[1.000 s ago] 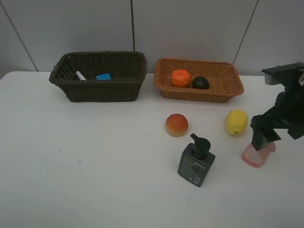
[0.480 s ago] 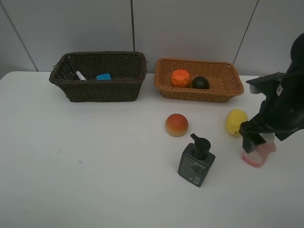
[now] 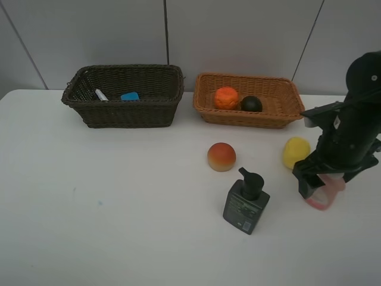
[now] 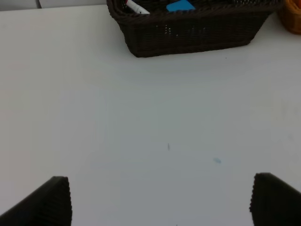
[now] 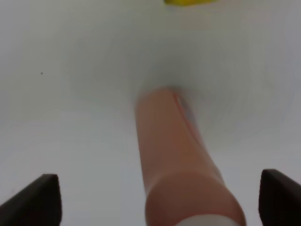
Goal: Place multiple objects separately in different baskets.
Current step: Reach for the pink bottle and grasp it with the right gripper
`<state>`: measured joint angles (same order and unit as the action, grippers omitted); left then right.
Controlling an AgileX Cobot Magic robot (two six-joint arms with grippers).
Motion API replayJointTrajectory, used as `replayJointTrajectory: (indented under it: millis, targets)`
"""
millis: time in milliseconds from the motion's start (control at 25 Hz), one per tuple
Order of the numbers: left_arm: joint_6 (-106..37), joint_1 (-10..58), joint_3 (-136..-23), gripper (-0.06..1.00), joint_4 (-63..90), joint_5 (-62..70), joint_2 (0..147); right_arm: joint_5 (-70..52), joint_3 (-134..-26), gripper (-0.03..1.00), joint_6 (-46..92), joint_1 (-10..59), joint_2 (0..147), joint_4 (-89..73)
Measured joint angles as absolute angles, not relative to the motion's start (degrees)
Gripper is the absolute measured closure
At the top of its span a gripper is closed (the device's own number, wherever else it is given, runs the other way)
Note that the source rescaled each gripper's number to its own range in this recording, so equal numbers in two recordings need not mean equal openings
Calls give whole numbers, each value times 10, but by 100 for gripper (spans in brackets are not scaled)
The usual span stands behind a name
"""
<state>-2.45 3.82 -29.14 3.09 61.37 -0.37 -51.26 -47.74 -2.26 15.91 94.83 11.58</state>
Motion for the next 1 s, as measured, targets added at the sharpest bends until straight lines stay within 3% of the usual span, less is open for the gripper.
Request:
replayJointTrajectory:
  millis: [240,320,520,560,600,1000]
  targets:
    - [-24,38,-291,-5,31,614,-4,-512,-477,8,-23,159,948,116]
    - [-24,38,-291,-5,31,614,-4,-515,-477,21,-23,159,948,116]
    - [-24,38,-291,-5,31,614,-4,-533,-477,67,-23,159,948,116]
    - [-24,38,-291,-5,31,614,-4,-535,-477,78,-23,159,948,116]
    - [-24,38,-291,-5,31,614,-4,-537,-477,97,-23,159,948,115]
    - [-24,38,-291,-5,31,614,-4,-553,-482,97,-23,159,945,111]
